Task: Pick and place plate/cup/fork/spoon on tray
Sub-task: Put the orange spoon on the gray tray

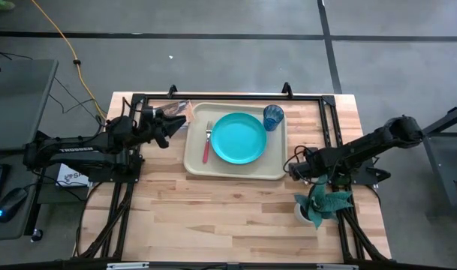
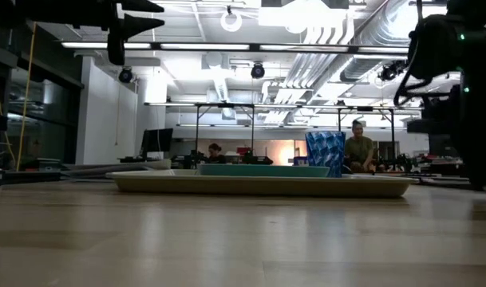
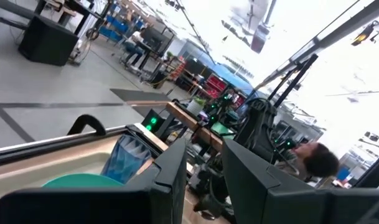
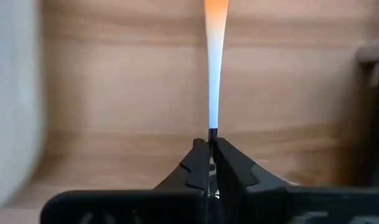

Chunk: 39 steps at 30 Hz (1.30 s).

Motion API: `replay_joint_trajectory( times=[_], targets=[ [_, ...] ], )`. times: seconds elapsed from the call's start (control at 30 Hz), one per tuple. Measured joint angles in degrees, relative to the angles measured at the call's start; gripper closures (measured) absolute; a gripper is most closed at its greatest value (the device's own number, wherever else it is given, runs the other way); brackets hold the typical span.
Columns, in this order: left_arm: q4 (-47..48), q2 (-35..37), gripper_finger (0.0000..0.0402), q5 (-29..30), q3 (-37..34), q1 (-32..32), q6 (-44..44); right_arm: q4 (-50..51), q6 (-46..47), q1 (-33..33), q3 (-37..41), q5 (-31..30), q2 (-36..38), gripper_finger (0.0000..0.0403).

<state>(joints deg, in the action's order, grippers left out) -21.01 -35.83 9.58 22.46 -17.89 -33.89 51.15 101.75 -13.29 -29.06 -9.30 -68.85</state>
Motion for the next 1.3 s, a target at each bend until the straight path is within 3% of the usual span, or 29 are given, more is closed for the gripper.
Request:
replay_joint_trajectory(
  times=[0.37, 0.5, 0.63, 0.8, 1.0, 1.3],
  targets=[
    [-2.0, -0.3, 0.0316, -1.7, 0.0, 0.0, -4.0, 12.4, -2.6, -1.1, -9.2, -14.1, 8.4, 0.0401],
    [-5.5, -3.6, 0.0315, -2.5, 1.2, 1.7, 0.8, 9.6, -13.6, -0.5, -13.5, -22.7, 10.8, 0.0402],
    [-3.6, -9.0, 0.0292, -2.2, 6.8, 3.1, 5.8, 2.1, -25.9, 1.4, -17.7, -24.7, 10.3, 0.0402],
    [1.9, -18.7, 0.0227, -4.9, 15.5, 3.8, 7.6, -11.8, -45.8, 4.4, -23.3, -25.0, 5.0, 0.0402],
    [1.2, -31.0, 0.0151, -5.9, 23.6, 3.7, 0.1, -20.4, -64.0, 7.0, -33.1, -24.9, -6.6, 0.0403],
    [1.1, -43.0, 0.0134, -4.8, 29.6, 3.7, -8.0, -21.8, -75.1, 7.3, -43.6, -24.7, -18.3, 0.0403]
  ],
)
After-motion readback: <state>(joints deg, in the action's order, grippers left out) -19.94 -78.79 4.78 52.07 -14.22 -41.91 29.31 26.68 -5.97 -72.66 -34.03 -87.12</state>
